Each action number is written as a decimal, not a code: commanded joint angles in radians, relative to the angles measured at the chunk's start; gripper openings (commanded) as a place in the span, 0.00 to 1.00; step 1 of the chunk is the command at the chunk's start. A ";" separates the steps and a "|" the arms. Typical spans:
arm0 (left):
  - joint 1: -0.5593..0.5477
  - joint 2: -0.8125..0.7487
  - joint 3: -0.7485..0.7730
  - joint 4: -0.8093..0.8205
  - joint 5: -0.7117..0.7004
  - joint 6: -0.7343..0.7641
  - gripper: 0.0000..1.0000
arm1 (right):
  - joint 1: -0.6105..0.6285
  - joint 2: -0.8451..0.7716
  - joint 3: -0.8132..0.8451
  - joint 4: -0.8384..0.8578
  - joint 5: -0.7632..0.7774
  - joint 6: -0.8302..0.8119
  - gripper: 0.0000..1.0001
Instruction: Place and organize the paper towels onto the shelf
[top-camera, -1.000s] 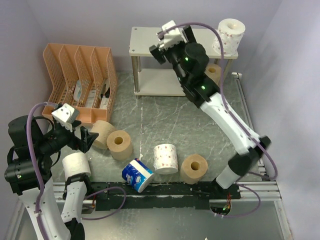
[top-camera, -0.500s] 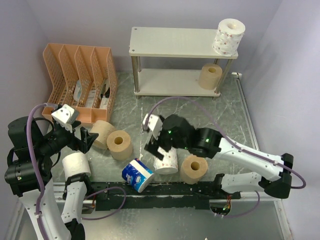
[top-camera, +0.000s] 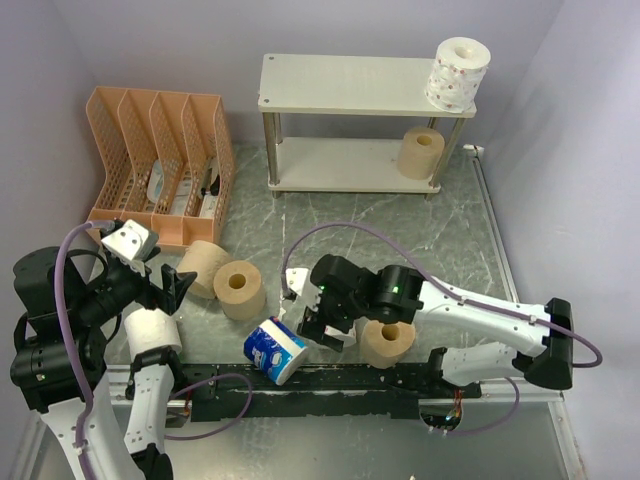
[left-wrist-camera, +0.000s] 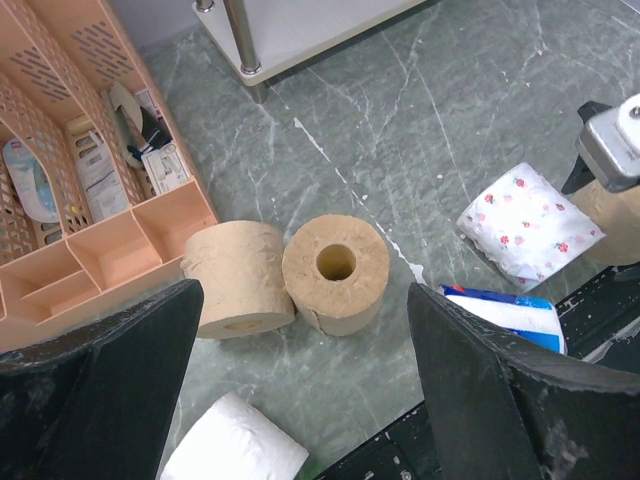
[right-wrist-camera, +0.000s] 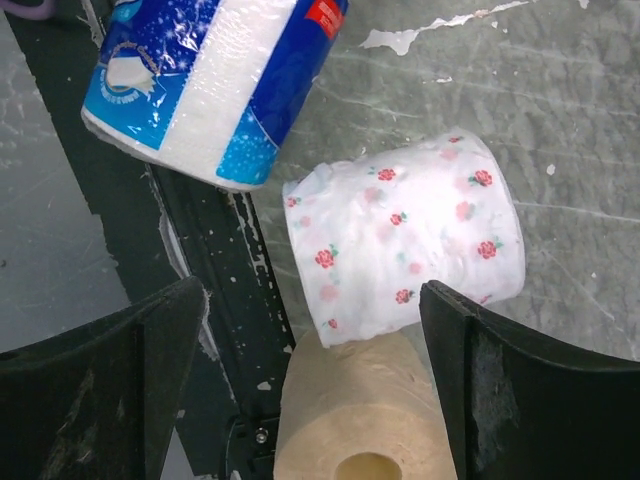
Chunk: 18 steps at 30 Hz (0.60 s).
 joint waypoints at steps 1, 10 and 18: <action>0.011 0.006 -0.010 0.027 -0.003 -0.011 0.95 | 0.063 0.062 0.073 -0.080 0.099 0.019 0.88; 0.010 -0.010 -0.012 0.029 -0.009 -0.015 0.95 | 0.191 0.319 0.144 -0.179 0.514 0.069 0.77; 0.010 -0.002 -0.009 0.026 0.000 -0.009 0.95 | 0.236 0.375 0.121 -0.231 0.598 0.069 0.69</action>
